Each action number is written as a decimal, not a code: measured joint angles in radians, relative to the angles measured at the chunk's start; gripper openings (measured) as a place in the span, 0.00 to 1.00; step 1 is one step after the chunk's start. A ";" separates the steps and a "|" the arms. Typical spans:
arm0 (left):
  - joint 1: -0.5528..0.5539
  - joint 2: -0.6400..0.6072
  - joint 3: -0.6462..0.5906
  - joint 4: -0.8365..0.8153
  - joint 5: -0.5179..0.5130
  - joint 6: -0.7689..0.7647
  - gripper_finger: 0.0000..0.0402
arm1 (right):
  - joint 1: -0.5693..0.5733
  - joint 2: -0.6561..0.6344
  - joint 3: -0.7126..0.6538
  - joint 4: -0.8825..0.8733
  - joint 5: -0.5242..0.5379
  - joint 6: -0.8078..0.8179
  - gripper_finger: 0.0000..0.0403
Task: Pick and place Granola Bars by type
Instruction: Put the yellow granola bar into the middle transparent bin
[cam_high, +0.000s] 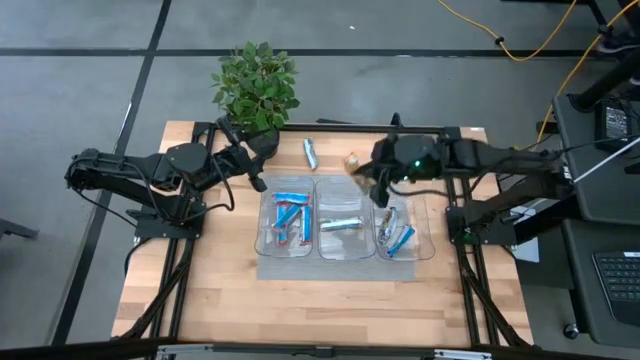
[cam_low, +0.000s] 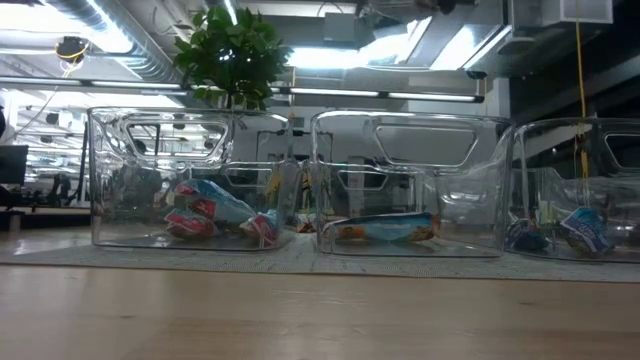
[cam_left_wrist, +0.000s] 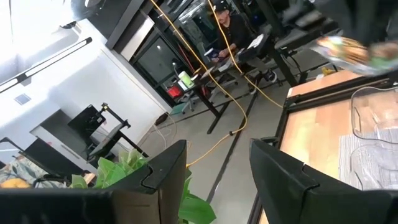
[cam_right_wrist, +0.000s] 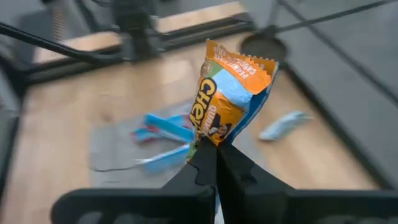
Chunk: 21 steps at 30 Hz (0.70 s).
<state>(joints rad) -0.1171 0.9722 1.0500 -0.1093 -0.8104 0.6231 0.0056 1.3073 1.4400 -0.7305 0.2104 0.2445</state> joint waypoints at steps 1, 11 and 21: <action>0.000 0.000 0.000 0.000 0.000 0.000 0.42 | 0.008 -0.001 -0.027 0.037 -0.020 0.012 0.01; 0.000 0.000 0.000 -0.022 0.001 -0.032 0.42 | 0.092 0.006 -0.084 0.210 -0.090 0.022 0.01; 0.000 0.000 0.000 -0.054 0.001 -0.063 0.42 | 0.152 0.088 -0.083 0.100 -0.104 -0.044 0.01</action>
<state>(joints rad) -0.1173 0.9722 1.0500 -0.1631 -0.8093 0.5598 0.1572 1.3951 1.3567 -0.6303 0.1069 0.2003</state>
